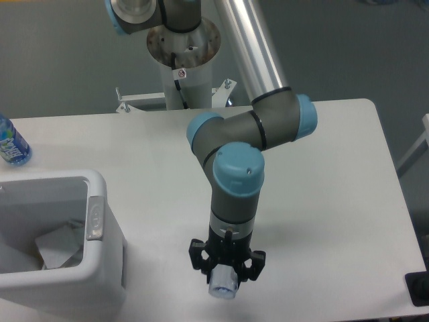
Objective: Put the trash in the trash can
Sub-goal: 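Lift the bottle upright and carry it over the trash bin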
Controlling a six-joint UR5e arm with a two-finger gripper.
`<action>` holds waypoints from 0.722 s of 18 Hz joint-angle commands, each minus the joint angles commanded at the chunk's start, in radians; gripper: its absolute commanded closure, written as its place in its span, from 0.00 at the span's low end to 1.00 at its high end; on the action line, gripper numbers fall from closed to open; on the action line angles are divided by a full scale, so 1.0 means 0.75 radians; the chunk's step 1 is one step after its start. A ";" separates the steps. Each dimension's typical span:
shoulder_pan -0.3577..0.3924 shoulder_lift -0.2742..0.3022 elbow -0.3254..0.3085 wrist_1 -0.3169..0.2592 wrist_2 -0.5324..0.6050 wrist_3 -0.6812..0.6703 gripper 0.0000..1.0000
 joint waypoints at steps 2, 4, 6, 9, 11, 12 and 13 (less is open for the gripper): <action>-0.008 0.014 0.057 0.018 -0.028 -0.049 0.40; -0.008 0.014 0.125 0.027 -0.088 -0.088 0.40; -0.008 0.020 0.170 0.033 -0.112 -0.121 0.40; -0.024 0.061 0.180 0.069 -0.115 -0.137 0.40; -0.045 0.084 0.194 0.120 -0.129 -0.188 0.40; -0.047 0.096 0.195 0.151 -0.147 -0.205 0.40; -0.051 0.106 0.197 0.178 -0.174 -0.213 0.40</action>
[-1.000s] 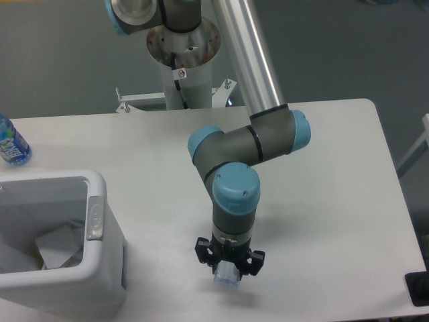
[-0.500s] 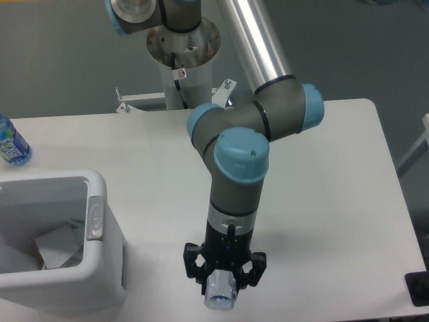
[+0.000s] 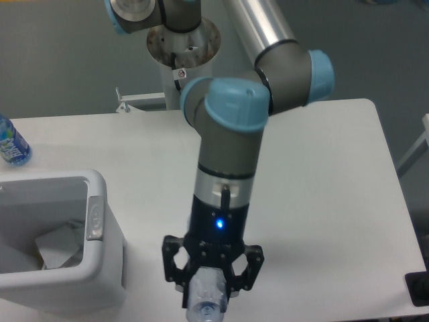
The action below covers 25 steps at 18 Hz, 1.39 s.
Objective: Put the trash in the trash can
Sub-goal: 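Lift the bottle upright and carry it over the trash bin, then lower the bottle into the bin and open the gripper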
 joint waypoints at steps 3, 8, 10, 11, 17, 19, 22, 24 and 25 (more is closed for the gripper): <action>-0.035 0.037 0.000 0.041 -0.035 -0.023 0.40; -0.121 0.084 0.000 0.064 -0.035 -0.033 0.40; -0.149 0.102 -0.002 0.062 -0.035 -0.035 0.40; -0.168 0.110 -0.006 0.064 -0.033 -0.037 0.40; -0.252 0.113 -0.025 0.062 -0.033 -0.037 0.40; -0.274 0.111 -0.027 0.062 -0.033 -0.039 0.40; -0.319 0.098 -0.039 0.062 -0.033 -0.039 0.39; -0.344 0.098 -0.080 0.062 -0.033 -0.037 0.32; -0.348 0.100 -0.100 0.062 -0.033 -0.037 0.27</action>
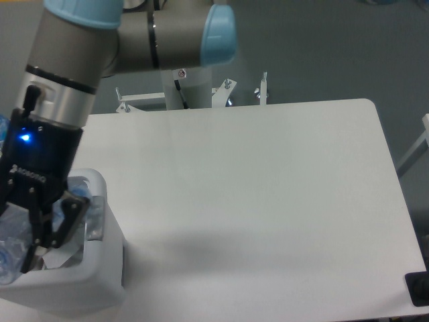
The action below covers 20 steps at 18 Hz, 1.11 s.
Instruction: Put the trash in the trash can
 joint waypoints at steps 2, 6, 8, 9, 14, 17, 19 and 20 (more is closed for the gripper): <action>-0.006 0.012 -0.041 0.000 0.000 0.008 0.08; 0.004 0.014 -0.051 0.000 0.002 0.002 0.00; 0.039 0.014 -0.057 -0.002 0.010 0.002 0.00; 0.071 0.014 -0.059 -0.002 0.010 0.002 0.00; 0.216 0.037 -0.060 -0.008 0.075 0.012 0.00; 0.280 0.059 -0.060 -0.012 0.218 0.027 0.00; 0.345 0.084 -0.066 -0.022 0.245 0.069 0.00; 0.364 0.092 -0.070 -0.043 0.247 0.100 0.00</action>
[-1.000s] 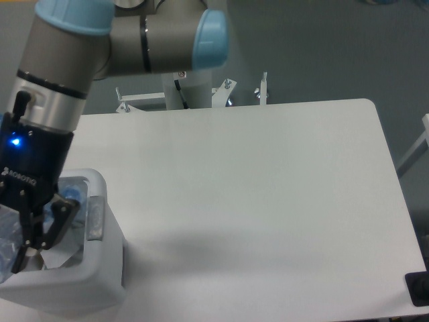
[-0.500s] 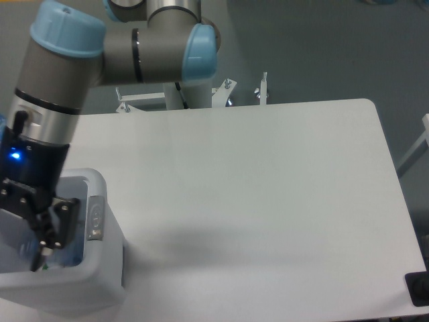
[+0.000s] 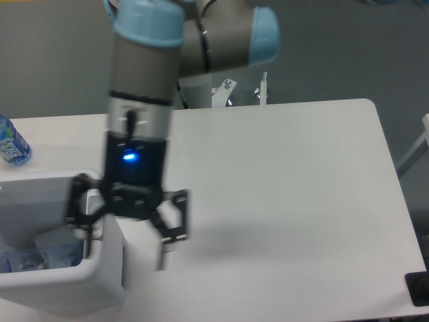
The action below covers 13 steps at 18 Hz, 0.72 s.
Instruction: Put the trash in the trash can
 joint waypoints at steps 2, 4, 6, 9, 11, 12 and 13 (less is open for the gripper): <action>0.049 0.022 -0.014 -0.053 0.008 0.100 0.00; 0.094 0.055 -0.045 -0.125 0.008 0.237 0.00; 0.123 0.082 -0.059 -0.233 0.020 0.392 0.00; 0.139 0.151 -0.086 -0.425 0.175 0.623 0.00; 0.143 0.176 -0.096 -0.517 0.288 0.777 0.00; 0.147 0.190 -0.096 -0.582 0.317 0.836 0.00; 0.149 0.198 -0.094 -0.638 0.329 0.887 0.00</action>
